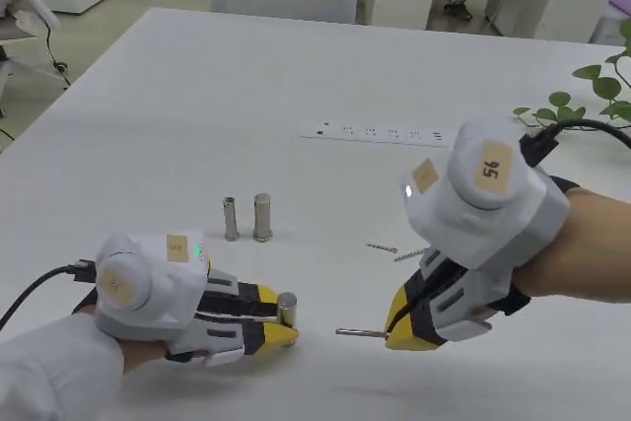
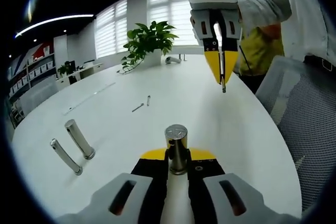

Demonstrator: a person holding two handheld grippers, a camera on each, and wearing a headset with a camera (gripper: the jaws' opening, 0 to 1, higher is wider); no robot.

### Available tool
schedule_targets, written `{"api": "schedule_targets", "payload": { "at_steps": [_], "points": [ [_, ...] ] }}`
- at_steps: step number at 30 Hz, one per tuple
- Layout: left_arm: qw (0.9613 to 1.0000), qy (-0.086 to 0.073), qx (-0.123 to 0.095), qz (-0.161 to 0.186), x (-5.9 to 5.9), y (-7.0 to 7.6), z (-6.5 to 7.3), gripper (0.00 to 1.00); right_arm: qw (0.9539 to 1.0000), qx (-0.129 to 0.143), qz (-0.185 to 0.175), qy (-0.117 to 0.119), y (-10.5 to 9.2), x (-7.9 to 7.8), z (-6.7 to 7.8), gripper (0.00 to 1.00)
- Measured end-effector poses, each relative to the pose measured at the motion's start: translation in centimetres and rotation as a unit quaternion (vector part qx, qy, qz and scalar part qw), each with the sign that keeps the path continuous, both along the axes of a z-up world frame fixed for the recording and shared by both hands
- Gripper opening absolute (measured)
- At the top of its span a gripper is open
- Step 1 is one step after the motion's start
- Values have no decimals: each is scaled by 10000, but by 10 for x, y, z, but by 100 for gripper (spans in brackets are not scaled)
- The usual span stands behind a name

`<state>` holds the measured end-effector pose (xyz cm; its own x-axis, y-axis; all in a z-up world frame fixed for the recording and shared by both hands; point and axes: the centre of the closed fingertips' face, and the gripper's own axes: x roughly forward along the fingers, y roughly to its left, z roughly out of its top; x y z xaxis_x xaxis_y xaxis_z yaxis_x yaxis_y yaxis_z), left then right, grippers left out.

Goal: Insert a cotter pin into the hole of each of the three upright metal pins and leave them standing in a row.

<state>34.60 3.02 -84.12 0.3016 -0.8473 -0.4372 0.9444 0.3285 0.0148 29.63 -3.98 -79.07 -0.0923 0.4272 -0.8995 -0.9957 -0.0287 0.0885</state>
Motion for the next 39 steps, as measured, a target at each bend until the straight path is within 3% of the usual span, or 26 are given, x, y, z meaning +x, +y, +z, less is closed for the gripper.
{"api": "schedule_targets", "payload": {
  "at_steps": [5, 9, 25, 39],
  "points": [
    [9995, 160, -140, 250, -1, 0, 1, 11, 10000, 26, -75, -24, 5, 5, -2, 4],
    [9990, 191, -178, 361, -2, -1, 1, 11, 9999, 32, -100, -62, 9, 9, -4, 4],
    [9969, 197, -370, 665, -5, 0, 0, 11, 9995, 13, -180, -255, 25, 28, -20, 3],
    [9963, 195, -470, 698, -4, 0, 0, 11, 9995, 11, -100, -294, 32, 34, -27, 3]
  ]
}}
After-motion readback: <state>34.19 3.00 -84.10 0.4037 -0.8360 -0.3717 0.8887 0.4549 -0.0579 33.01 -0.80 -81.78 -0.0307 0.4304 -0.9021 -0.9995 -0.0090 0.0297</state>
